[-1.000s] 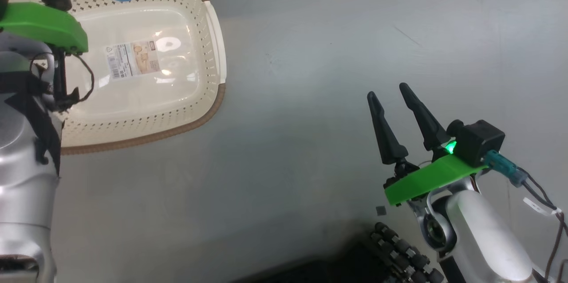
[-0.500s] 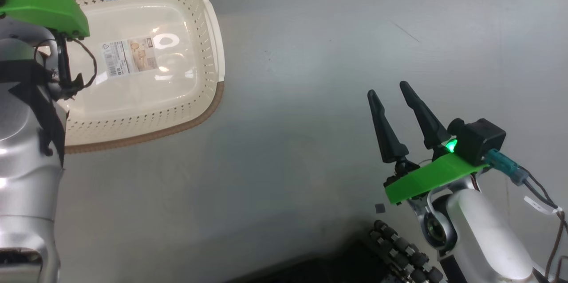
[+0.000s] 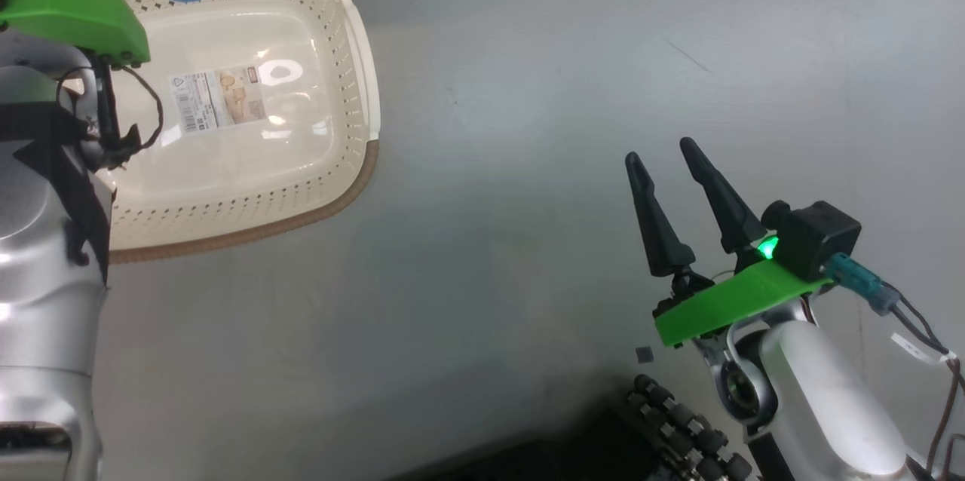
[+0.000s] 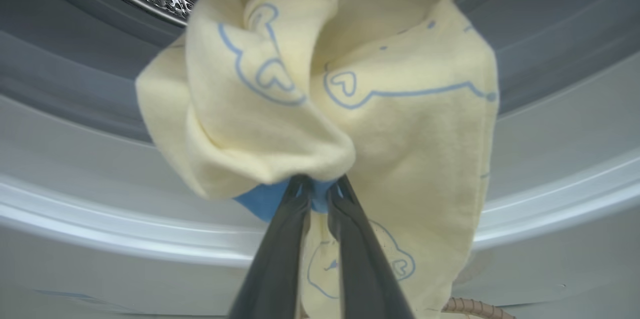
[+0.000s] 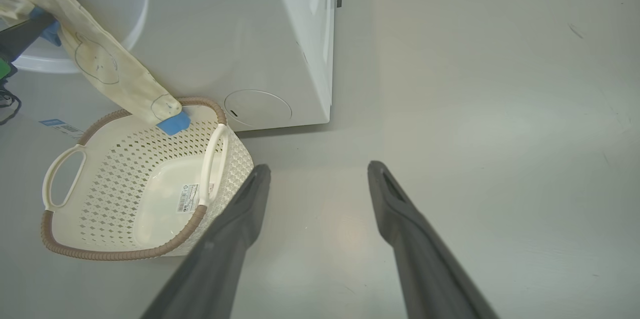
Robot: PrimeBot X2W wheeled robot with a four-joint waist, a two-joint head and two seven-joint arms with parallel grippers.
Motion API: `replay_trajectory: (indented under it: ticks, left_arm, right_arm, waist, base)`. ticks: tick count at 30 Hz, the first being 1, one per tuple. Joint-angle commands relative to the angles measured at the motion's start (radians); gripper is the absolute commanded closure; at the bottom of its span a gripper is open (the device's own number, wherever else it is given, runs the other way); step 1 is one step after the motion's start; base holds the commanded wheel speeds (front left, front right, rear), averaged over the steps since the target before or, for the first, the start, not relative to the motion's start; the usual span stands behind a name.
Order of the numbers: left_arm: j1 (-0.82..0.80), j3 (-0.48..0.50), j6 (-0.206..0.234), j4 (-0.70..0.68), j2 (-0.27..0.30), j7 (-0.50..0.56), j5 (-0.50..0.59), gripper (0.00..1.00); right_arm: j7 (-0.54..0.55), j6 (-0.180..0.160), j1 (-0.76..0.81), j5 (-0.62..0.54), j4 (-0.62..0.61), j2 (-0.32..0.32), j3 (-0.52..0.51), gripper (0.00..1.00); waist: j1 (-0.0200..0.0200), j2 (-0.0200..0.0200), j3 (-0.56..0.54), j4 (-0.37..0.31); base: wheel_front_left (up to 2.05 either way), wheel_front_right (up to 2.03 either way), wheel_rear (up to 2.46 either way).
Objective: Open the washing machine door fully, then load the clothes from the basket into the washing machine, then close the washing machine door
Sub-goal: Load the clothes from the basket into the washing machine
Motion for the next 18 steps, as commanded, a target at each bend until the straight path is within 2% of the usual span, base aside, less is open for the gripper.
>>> replay_trajectory:
  ticks: [1, 18]
  left_arm:
    - [-0.048, 0.017, 0.0, -0.061, 0.03, -0.008, 0.001, 1.0]
    - [0.013, 0.02, -0.008, -0.122, 0.007, -0.008, -0.019, 1.0]
  right_arm:
    - [-0.01, 0.002, 0.016, 0.005, -0.024, -0.006, 0.015, 0.0]
    - [-0.01, 0.002, 0.018, 0.003, -0.021, -0.006, 0.003, 0.0]
  waist:
    - [0.0, 0.0, -0.001, 0.0]
    - [0.0, 0.0, -0.021, 0.032]
  base:
    - [0.0, 0.0, 0.0]
    - [0.0, 0.0, 0.0]
